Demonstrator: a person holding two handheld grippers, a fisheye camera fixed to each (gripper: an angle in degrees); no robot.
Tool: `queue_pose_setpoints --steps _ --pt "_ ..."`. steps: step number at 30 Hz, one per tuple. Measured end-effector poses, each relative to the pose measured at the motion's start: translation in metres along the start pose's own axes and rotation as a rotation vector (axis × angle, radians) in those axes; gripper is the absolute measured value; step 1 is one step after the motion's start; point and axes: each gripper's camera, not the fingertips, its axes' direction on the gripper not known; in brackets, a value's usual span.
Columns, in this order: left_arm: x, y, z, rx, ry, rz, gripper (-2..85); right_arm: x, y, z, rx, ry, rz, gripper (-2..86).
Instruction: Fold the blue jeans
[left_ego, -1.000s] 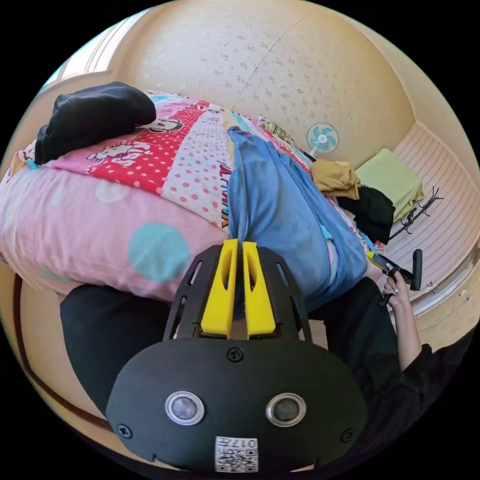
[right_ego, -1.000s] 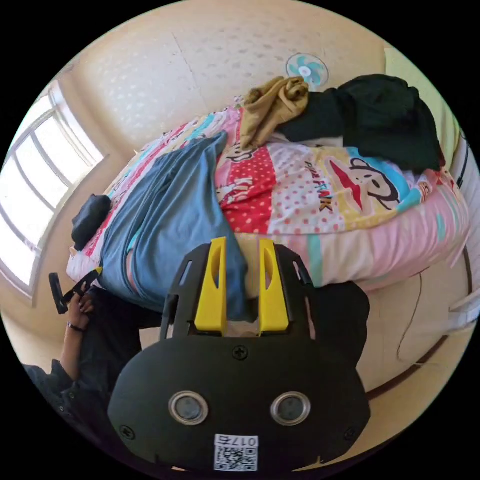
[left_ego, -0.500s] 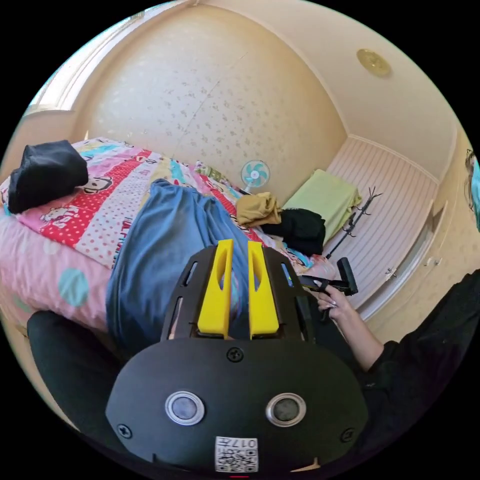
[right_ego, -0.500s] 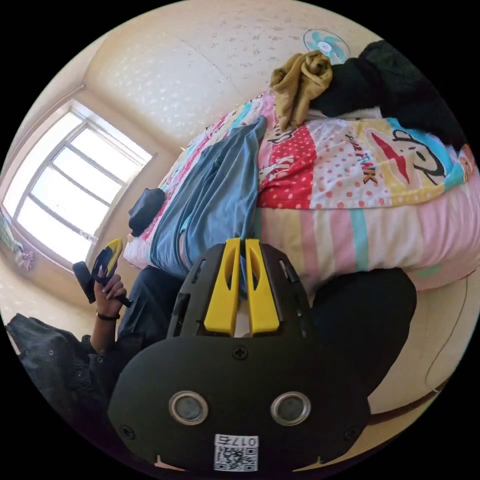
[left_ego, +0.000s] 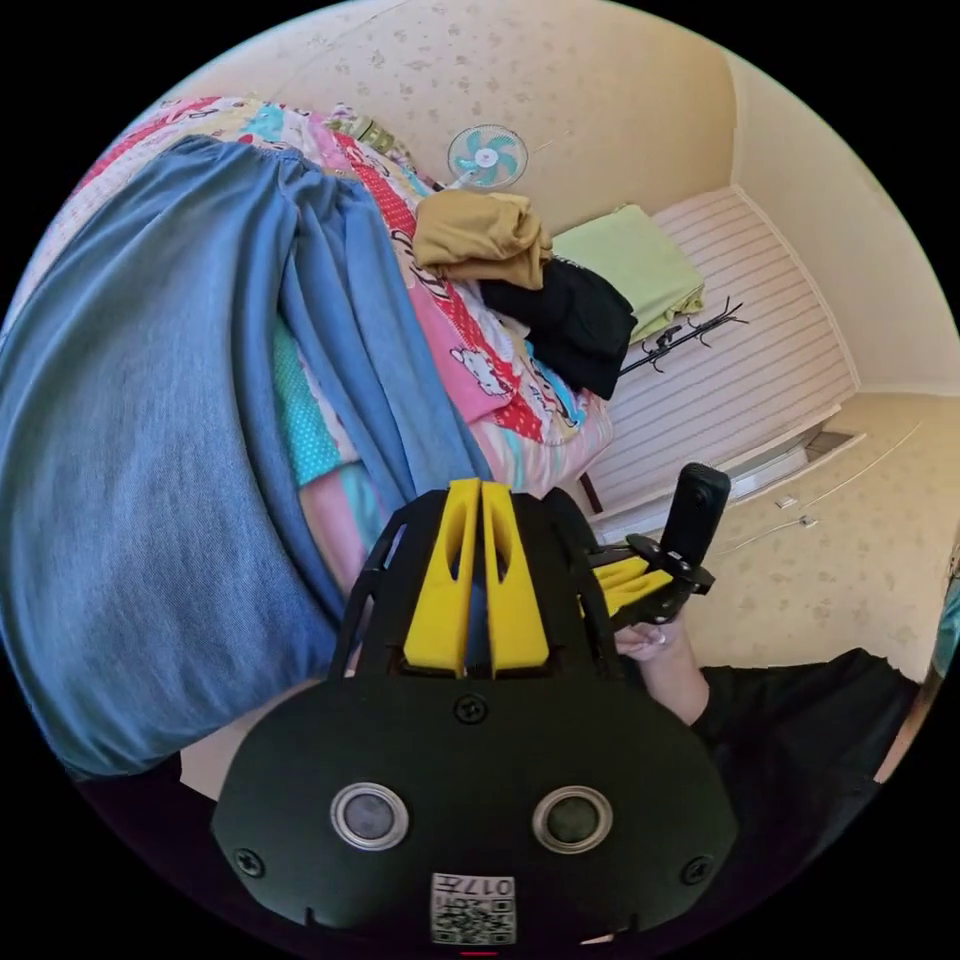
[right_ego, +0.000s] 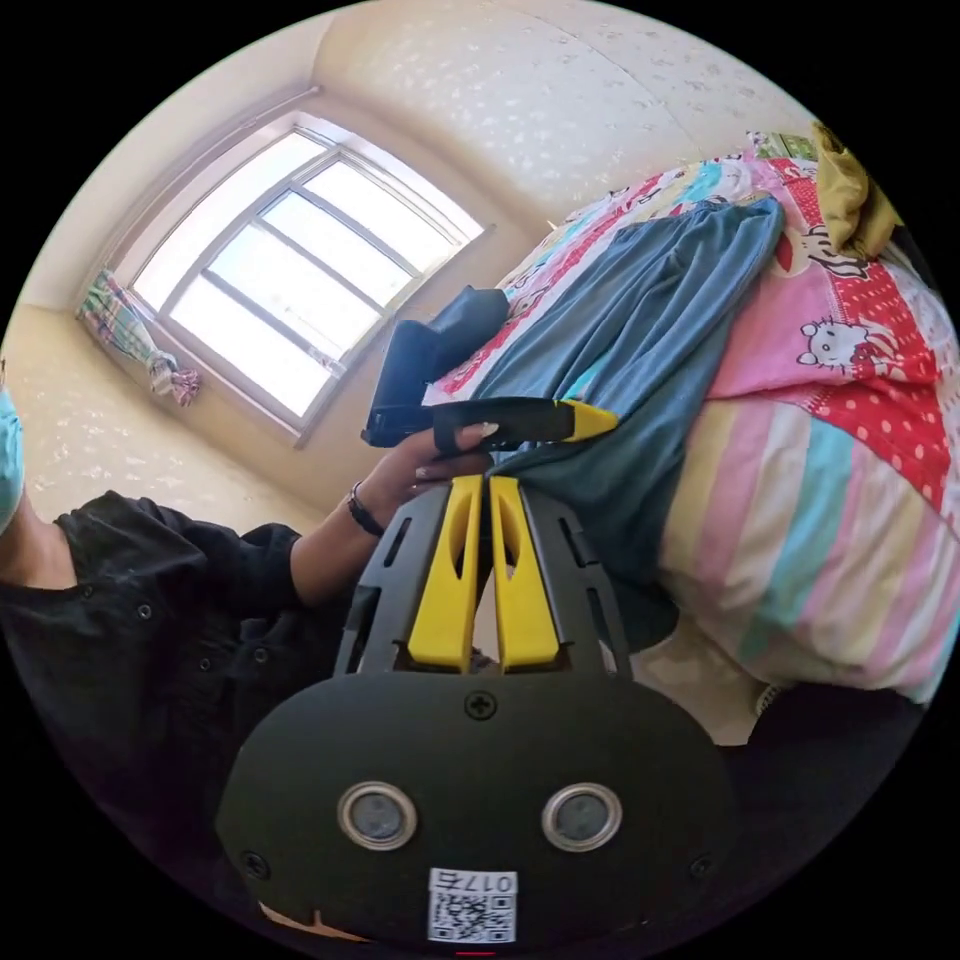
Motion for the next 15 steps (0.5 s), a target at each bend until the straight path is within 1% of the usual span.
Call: queue_pose_setpoints --steps 1,2,3,4,5,6,7,9,11,15 --pt "-0.003 0.004 -0.01 0.043 0.026 0.003 -0.8 0.005 -0.003 -0.009 0.023 -0.037 -0.007 2.1" --pt "-0.007 0.008 -0.02 0.073 0.051 0.004 -0.9 0.017 -0.013 -0.03 0.105 -0.07 0.015 2.3" --pt "-0.009 0.009 -0.025 0.088 0.064 0.003 -0.9 0.03 -0.025 -0.05 0.203 -0.045 0.054 2.7" --pt "-0.013 0.012 -0.034 0.115 0.081 -0.003 -0.9 0.035 -0.033 -0.058 0.244 -0.017 0.061 3.2" --pt "-0.018 0.014 -0.042 0.133 0.089 -0.012 -1.0 0.046 -0.052 -0.07 0.302 0.062 0.078 4.3" --pt "-0.02 0.015 -0.046 0.143 0.091 -0.016 -1.0 0.062 -0.074 -0.075 0.327 0.153 0.141 5.8" --pt "-0.025 0.018 -0.054 0.17 0.1 -0.024 -1.0 0.072 -0.085 -0.077 0.333 0.194 0.19 6.6" --pt "-0.033 0.02 -0.066 0.198 0.125 -0.045 -1.0 0.117 -0.121 -0.074 0.387 0.312 0.423 7.7" --pt "-0.041 0.02 -0.078 0.21 0.147 -0.076 -1.0 0.143 -0.145 -0.061 0.396 0.342 0.481 8.5" --pt "-0.048 0.022 -0.094 0.237 0.147 -0.096 -1.0 0.182 -0.189 -0.013 0.295 0.38 0.552 10.0"
